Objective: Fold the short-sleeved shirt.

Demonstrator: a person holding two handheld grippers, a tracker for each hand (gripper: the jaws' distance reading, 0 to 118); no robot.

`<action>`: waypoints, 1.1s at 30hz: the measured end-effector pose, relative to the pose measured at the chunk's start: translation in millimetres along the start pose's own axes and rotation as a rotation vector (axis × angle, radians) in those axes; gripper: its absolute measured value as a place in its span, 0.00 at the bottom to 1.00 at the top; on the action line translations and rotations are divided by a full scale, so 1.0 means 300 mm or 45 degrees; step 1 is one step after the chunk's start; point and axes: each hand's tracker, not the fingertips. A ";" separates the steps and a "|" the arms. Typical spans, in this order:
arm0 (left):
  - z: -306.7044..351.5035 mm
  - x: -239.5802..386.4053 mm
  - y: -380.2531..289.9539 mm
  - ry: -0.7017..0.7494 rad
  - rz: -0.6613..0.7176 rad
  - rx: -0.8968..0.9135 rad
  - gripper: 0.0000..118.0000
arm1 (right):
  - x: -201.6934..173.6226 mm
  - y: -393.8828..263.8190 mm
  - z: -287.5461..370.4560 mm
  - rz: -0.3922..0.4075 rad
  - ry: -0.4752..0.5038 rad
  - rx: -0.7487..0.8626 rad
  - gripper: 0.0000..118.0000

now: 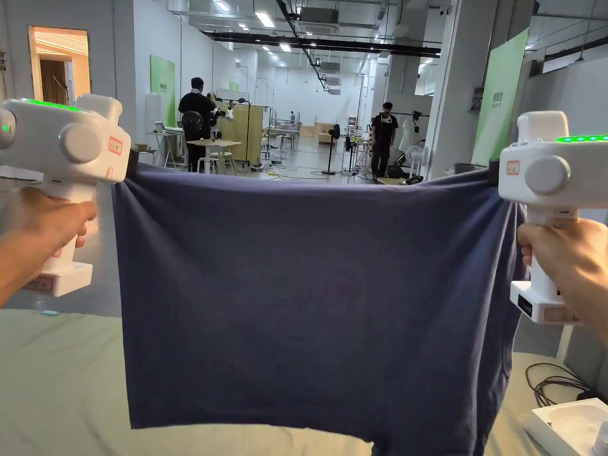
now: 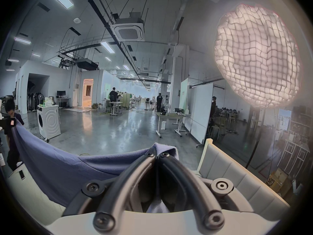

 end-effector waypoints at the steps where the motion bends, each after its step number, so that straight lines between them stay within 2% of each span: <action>1: 0.004 0.000 0.008 0.004 0.001 0.009 0.02 | -0.002 0.010 0.001 0.007 -0.003 0.007 0.00; 7: 0.045 -0.011 -0.024 0.005 -0.005 0.016 0.02 | -0.010 -0.026 0.039 0.010 0.005 0.017 0.00; 13: 0.098 -0.026 -0.207 -0.021 0.018 -0.038 0.02 | -0.004 -0.200 0.126 -0.009 0.036 -0.040 0.00; 16: 0.146 -0.023 -0.328 -0.027 0.002 -0.080 0.02 | -0.003 -0.306 0.205 -0.009 0.041 -0.072 0.00; 20: 0.253 -0.029 -0.503 -0.042 0.019 -0.110 0.02 | 0.012 -0.456 0.355 0.046 0.049 -0.111 0.00; 28: 0.511 -0.029 -0.869 -0.100 0.023 -0.205 0.02 | 0.083 -0.767 0.592 0.033 0.095 -0.216 0.00; 33: 0.686 -0.062 -1.114 -0.136 0.067 -0.303 0.02 | 0.113 -0.978 0.823 0.038 0.123 -0.319 0.00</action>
